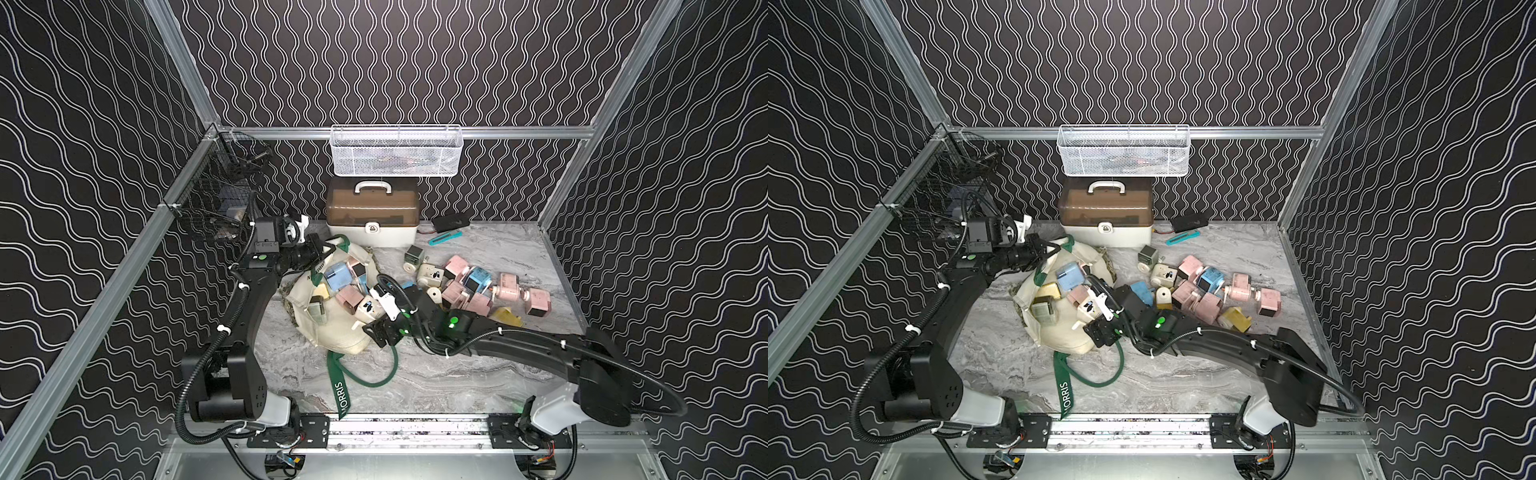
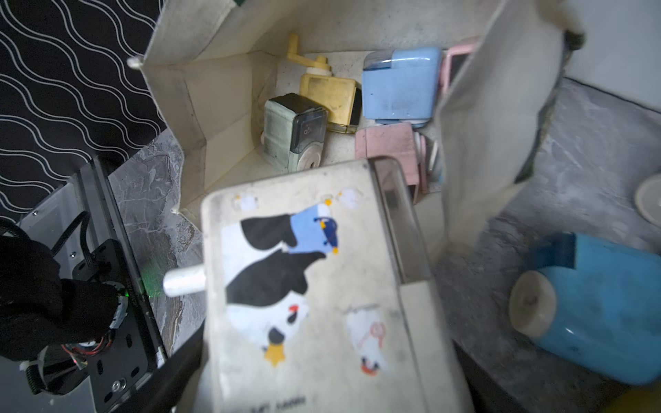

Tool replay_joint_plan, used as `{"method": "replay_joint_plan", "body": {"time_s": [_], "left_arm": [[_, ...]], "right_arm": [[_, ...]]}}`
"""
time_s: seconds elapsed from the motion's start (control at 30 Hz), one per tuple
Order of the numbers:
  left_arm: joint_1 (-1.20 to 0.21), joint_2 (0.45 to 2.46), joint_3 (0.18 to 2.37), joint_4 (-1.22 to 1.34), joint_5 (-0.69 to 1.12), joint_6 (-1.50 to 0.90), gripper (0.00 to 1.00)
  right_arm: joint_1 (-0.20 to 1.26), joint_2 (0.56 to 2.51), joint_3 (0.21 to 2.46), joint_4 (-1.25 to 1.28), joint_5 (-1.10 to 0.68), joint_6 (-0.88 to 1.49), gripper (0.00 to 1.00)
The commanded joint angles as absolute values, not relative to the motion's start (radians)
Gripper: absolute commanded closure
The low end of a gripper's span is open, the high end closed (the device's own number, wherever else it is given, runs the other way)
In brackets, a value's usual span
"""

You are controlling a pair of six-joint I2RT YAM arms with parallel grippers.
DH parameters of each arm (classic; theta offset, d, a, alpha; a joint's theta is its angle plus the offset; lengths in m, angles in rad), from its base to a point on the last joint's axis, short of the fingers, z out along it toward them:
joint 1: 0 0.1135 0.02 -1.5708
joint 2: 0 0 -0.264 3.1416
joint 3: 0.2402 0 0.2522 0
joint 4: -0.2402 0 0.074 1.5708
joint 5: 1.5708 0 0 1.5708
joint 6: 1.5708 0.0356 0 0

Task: Take out the pencil sharpeners from the tote bags
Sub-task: Place the pencil sharpener at the center of the board.

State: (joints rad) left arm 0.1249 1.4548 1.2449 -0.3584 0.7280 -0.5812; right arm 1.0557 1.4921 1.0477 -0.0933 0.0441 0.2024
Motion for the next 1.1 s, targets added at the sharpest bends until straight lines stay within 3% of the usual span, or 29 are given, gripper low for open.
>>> {"method": "replay_joint_plan", "body": {"time_s": [0.0,0.57,1.07], "left_arm": [[0.127,1.451,1.255,-0.313,0.739,-0.589,1.00],[0.127,1.452,1.252,-0.307,0.743,-0.594,1.00],[0.128,1.453,1.249,-0.301,0.749,-0.599,1.00]], "right_arm": [[1.057,1.411,1.009,-0.078,0.112,0.248,0.30],[1.037,1.022,0.812,-0.272,0.588,0.488,0.31],[0.736,0.850,0.562,-0.329,0.790,0.805,0.31]]}}
